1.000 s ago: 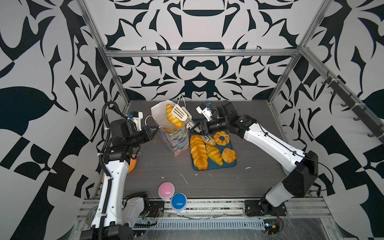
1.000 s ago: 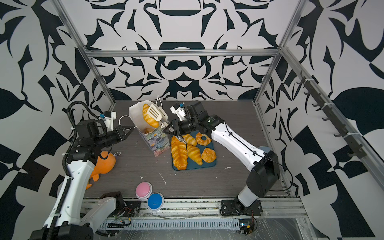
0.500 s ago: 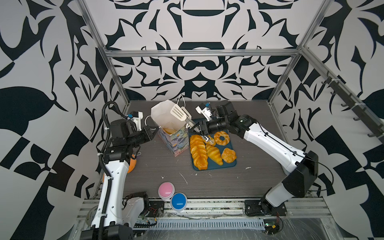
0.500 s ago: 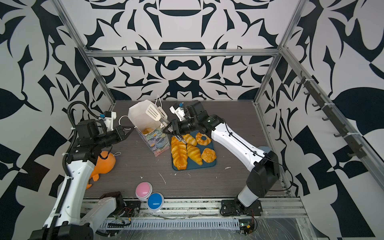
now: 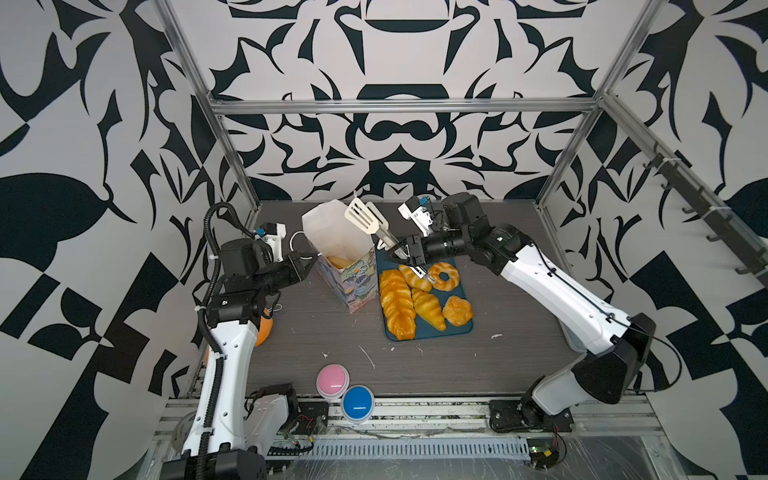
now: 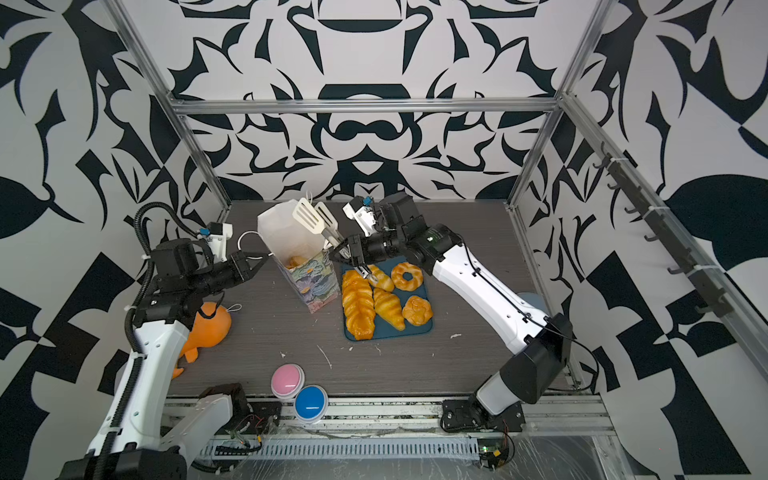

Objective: Place the fake bread into the paper bag
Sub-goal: 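Withdraw the empty tongs with the right gripper back over the tray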

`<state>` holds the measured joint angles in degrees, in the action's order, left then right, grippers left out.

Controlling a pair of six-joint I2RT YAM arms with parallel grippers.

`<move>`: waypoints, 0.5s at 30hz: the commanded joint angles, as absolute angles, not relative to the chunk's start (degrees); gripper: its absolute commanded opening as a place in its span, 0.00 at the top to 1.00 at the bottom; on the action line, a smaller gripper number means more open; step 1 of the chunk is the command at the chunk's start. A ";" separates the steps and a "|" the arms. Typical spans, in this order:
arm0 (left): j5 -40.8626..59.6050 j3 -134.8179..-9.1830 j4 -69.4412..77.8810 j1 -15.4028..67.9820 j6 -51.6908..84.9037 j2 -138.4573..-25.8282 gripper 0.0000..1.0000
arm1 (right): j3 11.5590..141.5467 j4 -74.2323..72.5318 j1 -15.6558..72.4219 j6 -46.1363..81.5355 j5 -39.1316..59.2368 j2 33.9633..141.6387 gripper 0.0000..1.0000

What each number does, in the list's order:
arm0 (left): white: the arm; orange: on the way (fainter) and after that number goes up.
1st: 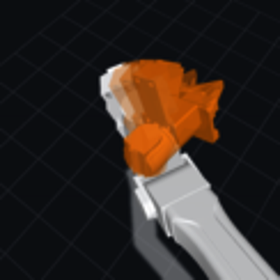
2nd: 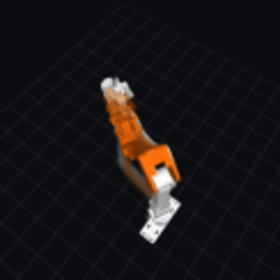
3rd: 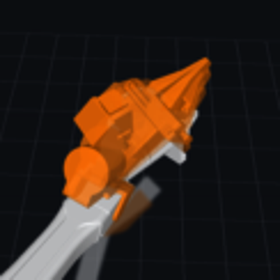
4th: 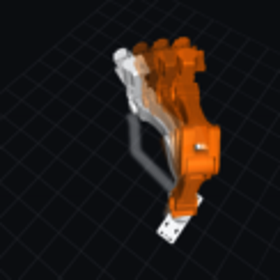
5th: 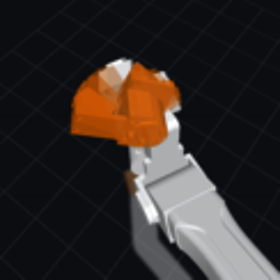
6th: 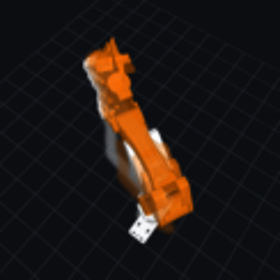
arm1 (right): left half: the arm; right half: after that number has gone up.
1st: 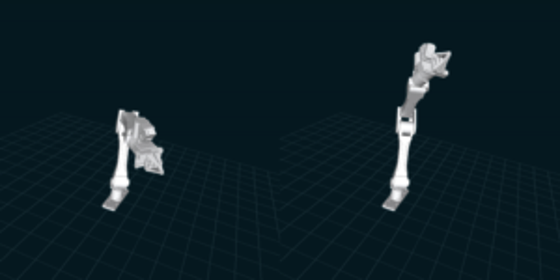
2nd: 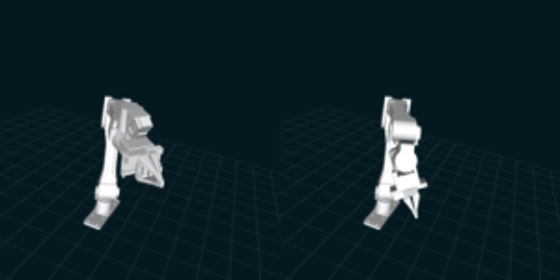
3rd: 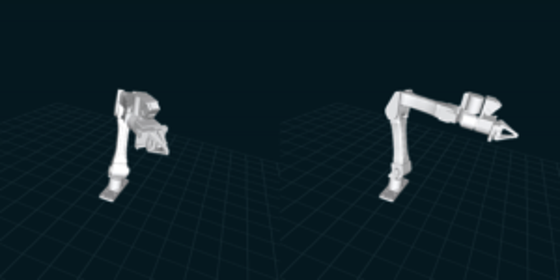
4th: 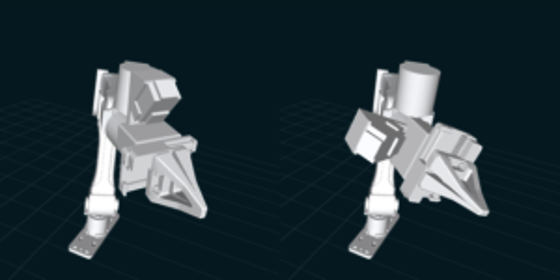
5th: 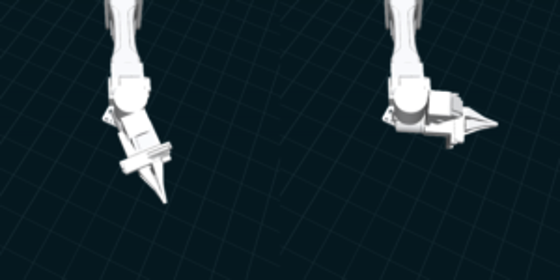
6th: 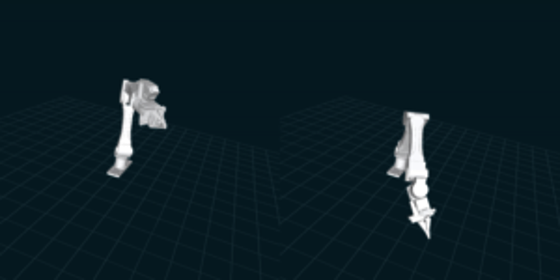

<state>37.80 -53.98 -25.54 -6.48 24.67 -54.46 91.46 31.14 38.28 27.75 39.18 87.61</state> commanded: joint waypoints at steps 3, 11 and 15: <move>38.75 -53.79 -24.87 -6.68 25.14 -54.30 1.00 | 95.38 32.36 37.47 24.60 37.86 83.71 0.54; 38.52 -53.76 -24.96 -6.68 25.17 -54.05 1.00 | 94.86 34.29 34.97 23.98 36.43 80.44 0.55; 38.44 -53.75 -25.22 -6.70 25.14 -53.96 1.00 | 93.63 35.02 32.91 23.86 36.41 78.67 0.55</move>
<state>37.80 -53.98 -25.54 -6.48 24.67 -54.46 92.79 36.69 33.98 25.26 36.45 81.78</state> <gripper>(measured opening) 0.053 0.453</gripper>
